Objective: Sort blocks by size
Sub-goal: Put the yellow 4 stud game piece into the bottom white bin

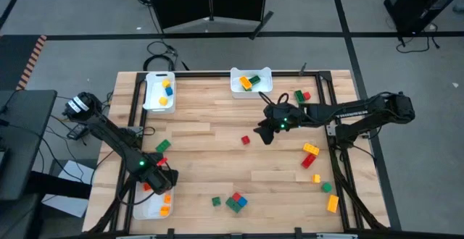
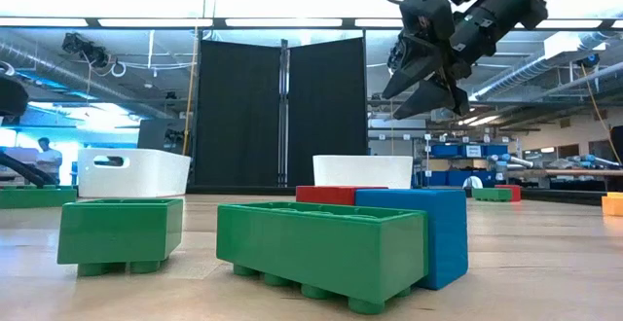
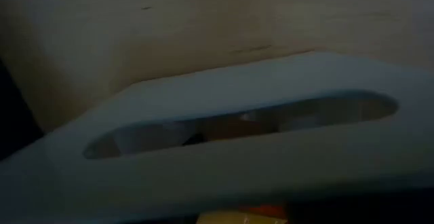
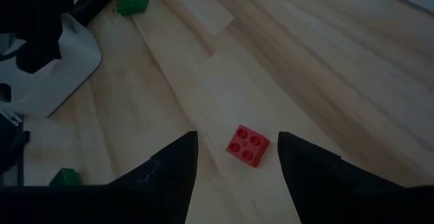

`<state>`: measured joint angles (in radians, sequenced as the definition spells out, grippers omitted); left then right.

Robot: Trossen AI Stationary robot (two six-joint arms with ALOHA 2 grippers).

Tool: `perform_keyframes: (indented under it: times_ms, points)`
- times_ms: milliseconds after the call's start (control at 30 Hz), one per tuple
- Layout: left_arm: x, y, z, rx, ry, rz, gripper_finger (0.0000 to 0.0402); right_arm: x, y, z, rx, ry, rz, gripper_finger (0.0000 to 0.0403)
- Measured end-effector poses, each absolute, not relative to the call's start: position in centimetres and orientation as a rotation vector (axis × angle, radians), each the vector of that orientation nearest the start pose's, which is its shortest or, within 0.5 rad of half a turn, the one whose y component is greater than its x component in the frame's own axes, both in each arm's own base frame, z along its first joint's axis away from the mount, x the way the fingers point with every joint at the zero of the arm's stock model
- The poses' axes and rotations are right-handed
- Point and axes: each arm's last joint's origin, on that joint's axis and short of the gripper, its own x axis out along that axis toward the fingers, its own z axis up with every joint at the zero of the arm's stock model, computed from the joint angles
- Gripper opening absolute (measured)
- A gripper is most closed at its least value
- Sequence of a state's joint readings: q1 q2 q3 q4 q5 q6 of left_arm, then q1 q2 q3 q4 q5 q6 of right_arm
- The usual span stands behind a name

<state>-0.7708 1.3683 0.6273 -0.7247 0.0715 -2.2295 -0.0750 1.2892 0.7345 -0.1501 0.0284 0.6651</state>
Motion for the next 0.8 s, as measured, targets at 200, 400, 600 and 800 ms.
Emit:
perform_keyframes:
  times_ms: [200, 400, 600, 800]
  points:
    - [14.24, -14.17, 14.76, -1.204, 1.340, 1.008, 0.0164, 25.96, -1.75, 21.66, 0.667, 0.646, -0.326, 0.0215]
    - [14.28, -14.21, 14.76, -1.191, 1.349, 0.987, 0.0164, 26.00, -1.78, 21.70, 0.680, 0.635, -0.336, 0.0215]
    - [14.26, -14.19, 14.77, -1.188, 1.349, 0.991, 0.0175, 26.17, -1.79, 21.92, 0.681, 0.607, -0.327, 0.0215]
    - [14.21, -14.15, 14.78, -1.181, 1.354, 0.997, 0.0244, 26.27, -1.80, 22.05, 0.680, 0.591, -0.322, 0.0215]
